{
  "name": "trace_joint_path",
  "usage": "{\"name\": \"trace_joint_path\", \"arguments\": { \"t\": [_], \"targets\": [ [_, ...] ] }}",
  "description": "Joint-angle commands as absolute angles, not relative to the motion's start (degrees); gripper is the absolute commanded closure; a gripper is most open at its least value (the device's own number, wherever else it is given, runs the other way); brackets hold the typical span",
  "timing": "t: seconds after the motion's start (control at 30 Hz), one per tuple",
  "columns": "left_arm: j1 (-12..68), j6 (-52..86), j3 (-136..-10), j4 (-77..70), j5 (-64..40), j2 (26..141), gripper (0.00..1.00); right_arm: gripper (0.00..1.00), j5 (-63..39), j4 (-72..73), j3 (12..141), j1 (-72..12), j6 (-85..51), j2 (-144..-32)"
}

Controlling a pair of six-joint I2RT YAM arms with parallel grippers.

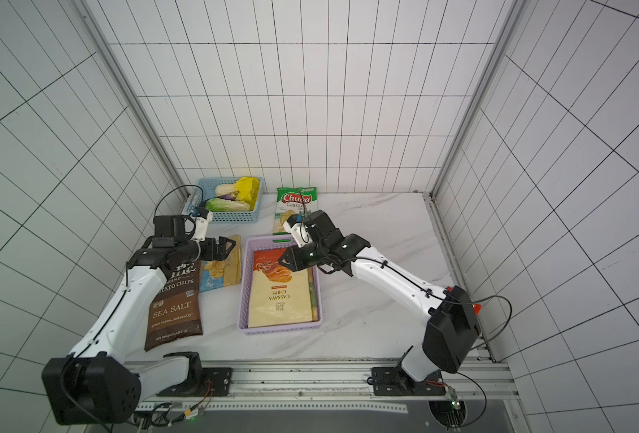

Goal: Put the potato chips into the basket
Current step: Pick up the potato chip from the center of the board.

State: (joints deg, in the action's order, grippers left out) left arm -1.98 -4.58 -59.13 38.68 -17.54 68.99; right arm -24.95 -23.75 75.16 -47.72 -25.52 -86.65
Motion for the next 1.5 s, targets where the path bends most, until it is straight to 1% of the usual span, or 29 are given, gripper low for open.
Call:
{"name": "trace_joint_path", "arguments": {
  "t": [0.0,0.1,0.13,0.2,0.23,0.27,0.43,0.53,0.6,0.67,0.87,1.17,1.47],
  "targets": [
    [-2.1,-5.5,-60.3,39.9,-17.1,70.4,0.03,0.68,-18.2,-22.7,71.9,-41.1,-31.8,-84.9],
    [-2.1,-6.2,-61.1,42.2,-19.3,71.1,0.03,0.66,-20.7,-19.3,71.5,-34.5,-34.1,-86.5],
    [-2.1,-6.4,-60.9,42.3,-20.3,71.0,0.03,0.62,-21.1,-18.4,72.1,-32.5,-35.0,-87.9],
    [-2.1,-6.5,-60.1,41.9,-22.5,70.4,0.03,0.61,-22.2,-16.2,73.8,-29.2,-36.7,-91.6],
    [-2.1,-6.6,-59.7,41.6,-24.1,70.1,0.03,0.6,-22.7,-15.0,75.0,-27.7,-37.5,-94.0],
    [-2.1,-7.2,-59.2,41.5,-26.0,69.7,0.03,0.57,-23.1,-14.3,76.8,-26.3,-38.2,-96.9],
    [-2.1,-8.9,-57.7,42.1,-32.7,68.6,0.03,0.54,-24.6,-16.4,90.7,-22.2,-37.1,-112.9],
    [-2.1,-9.3,-57.1,42.3,-33.8,69.1,0.04,0.53,-25.1,-21.1,101.8,-21.7,-34.3,-122.1],
    [-2.0,-9.4,-57.0,42.2,-33.6,69.6,0.04,0.5,-26.4,-23.2,108.4,-21.6,-33.1,-127.3],
    [-2.0,-9.4,-57.0,42.2,-33.6,70.2,0.04,0.45,-28.3,-25.0,114.1,-21.5,-32.7,-132.2],
    [-1.9,-9.7,-56.9,42.1,-34.3,70.7,0.04,0.43,-35.2,-26.4,128.5,-21.6,-35.0,-144.7],
    [-1.6,-9.6,-57.2,42.1,-33.8,71.9,0.04,0.42,-37.6,-26.6,139.4,-21.8,-37.0,-154.6],
    [-1.5,-9.5,-57.2,42.0,-33.0,72.2,0.04,0.47,-38.0,-26.6,146.8,-23.0,-39.5,-162.0]
  ]
}}
